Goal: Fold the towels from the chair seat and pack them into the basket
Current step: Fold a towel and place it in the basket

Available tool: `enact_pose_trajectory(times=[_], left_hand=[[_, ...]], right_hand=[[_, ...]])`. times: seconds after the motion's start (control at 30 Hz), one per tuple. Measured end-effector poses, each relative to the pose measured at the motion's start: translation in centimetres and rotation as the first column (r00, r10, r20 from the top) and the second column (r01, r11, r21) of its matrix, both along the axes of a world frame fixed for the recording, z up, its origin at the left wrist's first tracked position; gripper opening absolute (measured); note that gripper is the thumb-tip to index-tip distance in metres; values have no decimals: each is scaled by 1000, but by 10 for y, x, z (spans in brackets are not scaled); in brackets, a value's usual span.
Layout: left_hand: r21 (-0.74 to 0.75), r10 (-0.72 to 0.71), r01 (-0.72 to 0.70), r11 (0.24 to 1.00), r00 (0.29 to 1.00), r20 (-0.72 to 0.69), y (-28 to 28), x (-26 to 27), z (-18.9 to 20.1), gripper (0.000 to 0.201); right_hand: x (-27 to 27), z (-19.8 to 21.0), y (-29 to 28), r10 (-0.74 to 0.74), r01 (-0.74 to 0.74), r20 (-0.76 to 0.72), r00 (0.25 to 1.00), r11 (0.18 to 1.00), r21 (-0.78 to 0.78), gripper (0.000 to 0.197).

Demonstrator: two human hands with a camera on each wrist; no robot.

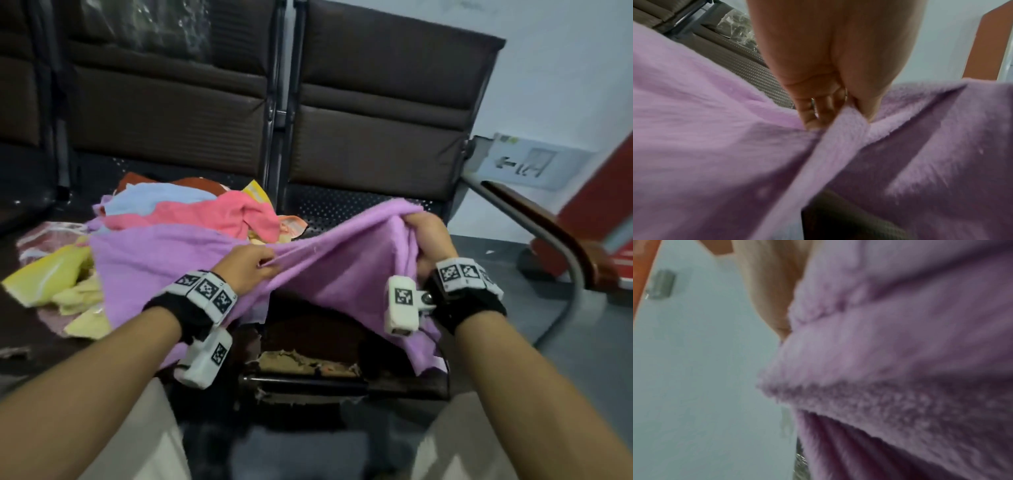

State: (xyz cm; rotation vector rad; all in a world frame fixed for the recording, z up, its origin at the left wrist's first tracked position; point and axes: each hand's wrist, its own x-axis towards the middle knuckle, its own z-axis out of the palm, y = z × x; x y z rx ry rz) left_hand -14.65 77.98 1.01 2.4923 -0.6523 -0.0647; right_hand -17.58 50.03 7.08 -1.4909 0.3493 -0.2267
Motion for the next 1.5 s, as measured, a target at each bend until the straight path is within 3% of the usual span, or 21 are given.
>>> enact_pose_trajectory(times=[0.07, 0.13, 0.2, 0.27, 0.33, 0.4, 0.47, 0.57, 0.67, 0.7, 0.77, 0.83, 0.87, 0.93, 0.97, 1.03, 1.13, 1.2, 1.33, 1.43, 1.5], left_hand=[[88, 4, 1, 996, 999, -51, 2, -9, -6, 30], [125, 1, 8, 992, 997, -79, -1, -15, -8, 16], [26, 4, -2, 1000, 998, -70, -10, -17, -6, 13], [-157, 15, -22, 987, 999, -47, -29, -16, 5, 15], [-372, 29, -60, 926, 996, -89, -50, -17, 22, 20], [-497, 53, -120, 859, 988, -146, -70, -16, 37, 21], [-533, 66, -143, 834, 985, -161, -85, -13, 48, 18], [-544, 72, -171, 821, 977, -199, -95, -3, 51, 16], [-534, 111, -221, 816, 967, -231, -93, 13, 32, 16], [-534, 123, -244, 809, 960, -252, -92, 18, 21, 18], [-525, 134, -289, 801, 940, -313, -90, 25, -2, 22], [-465, 135, -312, 829, 917, -375, -88, 30, -22, 18], [-400, 132, -299, 867, 910, -393, -86, 33, -31, 19], [-239, 122, -233, 943, 907, -403, -81, 39, -46, 42], [-175, 115, -196, 965, 913, -393, -79, 41, -51, 50], [-92, 120, -154, 984, 947, -298, -78, 44, -60, 48], [-21, 84, -87, 996, 987, -136, -81, 40, -66, 28], [54, -60, 71, 996, 983, -173, -84, 34, -65, 16], [211, -319, 429, 878, 854, -410, -90, 18, -66, 18], [311, -414, 541, 781, 822, -392, -91, 17, -68, 34], [350, -453, 573, 741, 811, -371, -91, 18, -66, 40]], right_hand=[[-1, 8, 0, -79, 76, 16, 997, 984, 162, 15], [-4, 8, -1, -125, 98, 50, 991, 925, 367, 15], [-10, 1, -4, -78, 21, 120, 990, 910, 414, 22], [-14, -6, -5, -7, -49, 162, 987, 941, 336, 40], [-15, -12, -9, 35, -76, 141, 989, 953, 294, 54], [-12, -18, -14, 90, -116, 126, 988, 970, 214, 60], [-6, -24, -18, 154, -166, 121, 981, 981, 101, 59], [6, -39, -18, 204, -209, 88, 975, 977, 52, 50], [20, -61, -11, 240, -240, -3, 971, 969, -61, 37], [25, -69, -12, 259, -265, -56, 964, 956, -127, 41], [32, -83, -17, 263, -320, -199, 944, 876, -360, 60], [36, -90, -21, 165, -327, -298, 940, 685, -651, 66], [36, -90, -20, 128, -310, -291, 948, 568, -762, 61], [34, -86, -12, 217, -315, -249, 944, 368, -875, 39], [32, -84, -9, 311, -385, -294, 904, 292, -875, 28], [25, -83, -3, 464, -629, -509, 725, 145, -764, 15], [18, -99, -5, 467, -827, -751, 467, -69, -557, 18], [18, -113, -4, 413, -865, -820, 396, -133, -484, 28], [21, -125, 0, 444, -860, -804, 396, -129, -494, 46], [18, -128, -3, 473, -887, -817, 330, -142, -440, 59], [17, -133, -4, 494, -859, -797, 349, -171, -482, 53]])
